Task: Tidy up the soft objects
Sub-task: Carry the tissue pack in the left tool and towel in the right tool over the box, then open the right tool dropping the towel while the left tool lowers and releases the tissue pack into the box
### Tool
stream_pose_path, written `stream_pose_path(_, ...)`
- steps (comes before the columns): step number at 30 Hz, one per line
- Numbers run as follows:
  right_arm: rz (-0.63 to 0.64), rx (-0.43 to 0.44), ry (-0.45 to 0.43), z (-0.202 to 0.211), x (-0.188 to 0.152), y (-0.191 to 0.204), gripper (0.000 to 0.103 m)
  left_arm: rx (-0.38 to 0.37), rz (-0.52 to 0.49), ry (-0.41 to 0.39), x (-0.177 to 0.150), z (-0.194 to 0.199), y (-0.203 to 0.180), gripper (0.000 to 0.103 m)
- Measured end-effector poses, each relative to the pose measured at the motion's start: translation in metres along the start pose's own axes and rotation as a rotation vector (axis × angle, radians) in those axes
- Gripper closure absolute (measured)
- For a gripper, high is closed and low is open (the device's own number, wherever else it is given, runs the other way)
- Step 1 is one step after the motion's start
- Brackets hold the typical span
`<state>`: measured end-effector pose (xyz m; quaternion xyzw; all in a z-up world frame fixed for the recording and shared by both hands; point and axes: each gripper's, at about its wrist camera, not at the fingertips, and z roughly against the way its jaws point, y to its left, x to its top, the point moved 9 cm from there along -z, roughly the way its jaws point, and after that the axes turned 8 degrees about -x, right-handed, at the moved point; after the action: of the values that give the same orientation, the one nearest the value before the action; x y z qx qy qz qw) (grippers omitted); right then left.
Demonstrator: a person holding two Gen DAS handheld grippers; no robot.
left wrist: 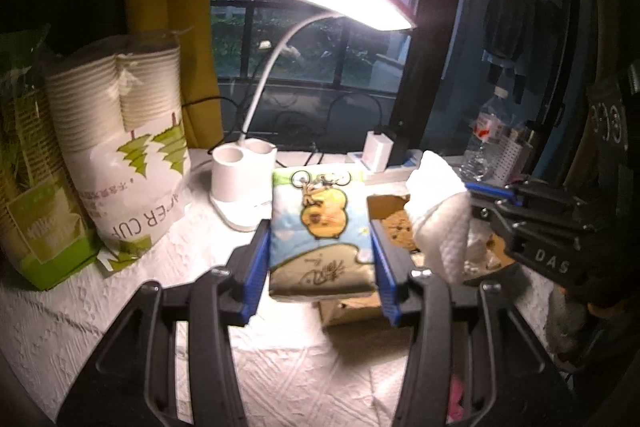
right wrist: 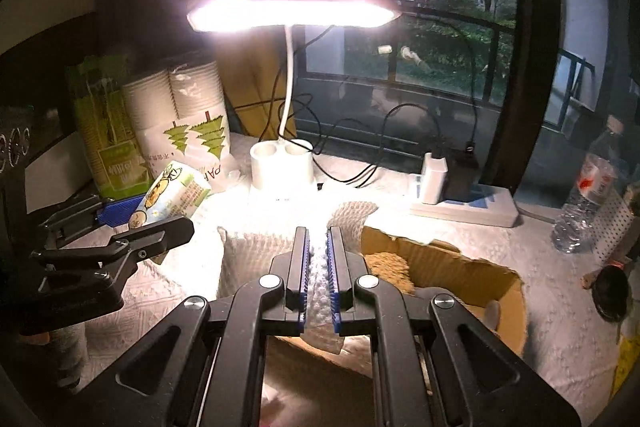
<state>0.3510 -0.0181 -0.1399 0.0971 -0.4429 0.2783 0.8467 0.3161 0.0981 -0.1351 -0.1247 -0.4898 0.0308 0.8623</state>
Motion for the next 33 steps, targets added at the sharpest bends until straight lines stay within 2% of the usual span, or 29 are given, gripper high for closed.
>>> stream_pose_path(11, 0.0, 0.031, 0.089, -0.051, -0.019, 0.015, 0.093, 0.004, 0.044, 0.032, -0.012, -0.018, 0.019, 0.055)
stream_pose_path(25, 0.012, 0.049, 0.222, -0.092, -0.054, 0.024, 0.093, -0.003, 0.06, 0.071, -0.025, -0.035, 0.023, 0.055)
stream_pose_path(27, 0.008, 0.053, 0.23, -0.093, -0.055, 0.024, 0.089, -0.002, 0.056, 0.071, -0.024, -0.034, 0.021, 0.055)
stream_pose_path(29, 0.004, 0.049, 0.216, -0.089, -0.051, 0.022, 0.067, 0.0, 0.053, 0.072, -0.023, -0.034, 0.019, 0.055)
stream_pose_path(33, -0.012, 0.039, 0.17, -0.076, -0.04, 0.014, 0.06, 0.0, 0.038, 0.076, -0.021, -0.036, 0.011, 0.055)
